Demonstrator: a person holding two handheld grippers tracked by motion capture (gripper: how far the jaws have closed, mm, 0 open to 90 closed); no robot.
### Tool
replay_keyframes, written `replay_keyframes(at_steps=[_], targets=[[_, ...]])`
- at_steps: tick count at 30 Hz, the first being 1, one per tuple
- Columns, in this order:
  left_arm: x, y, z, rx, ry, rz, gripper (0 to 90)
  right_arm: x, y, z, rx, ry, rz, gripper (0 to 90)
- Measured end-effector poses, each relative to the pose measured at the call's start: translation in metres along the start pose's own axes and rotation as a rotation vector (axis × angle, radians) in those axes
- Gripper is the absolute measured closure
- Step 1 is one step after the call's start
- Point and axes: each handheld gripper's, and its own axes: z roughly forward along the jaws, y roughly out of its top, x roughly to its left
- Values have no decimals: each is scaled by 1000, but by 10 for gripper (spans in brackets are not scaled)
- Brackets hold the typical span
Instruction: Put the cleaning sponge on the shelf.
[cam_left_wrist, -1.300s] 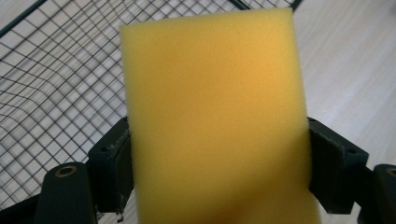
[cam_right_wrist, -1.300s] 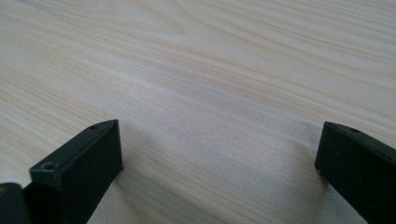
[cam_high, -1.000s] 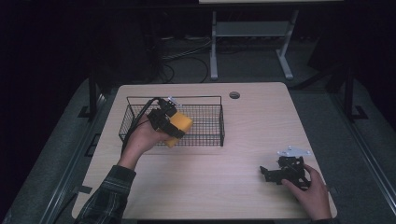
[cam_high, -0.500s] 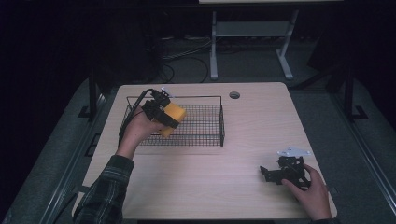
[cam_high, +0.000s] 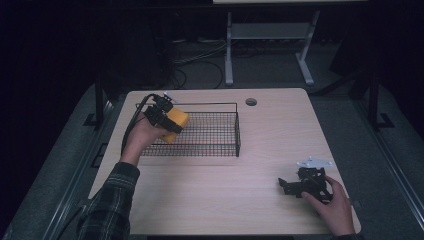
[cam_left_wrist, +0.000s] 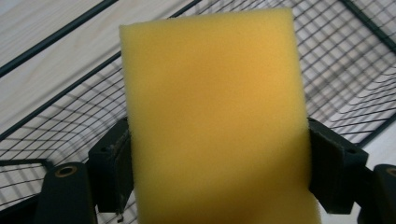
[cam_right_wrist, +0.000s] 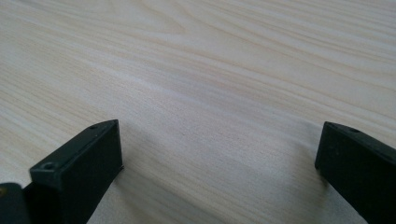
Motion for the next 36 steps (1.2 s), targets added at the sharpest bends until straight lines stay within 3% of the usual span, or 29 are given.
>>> replay_keyframes(at_steps=[12, 20, 36], targets=[[32, -14, 2, 19, 41, -36, 215, 0, 0, 0, 0, -1, -2, 0], [42, -20, 4, 19, 57, -54, 215, 0, 0, 0, -1, 0, 1, 0], [59, -37, 28, 63, 51, -108, 214, 0, 0, 0, 0, 0, 0, 0]])
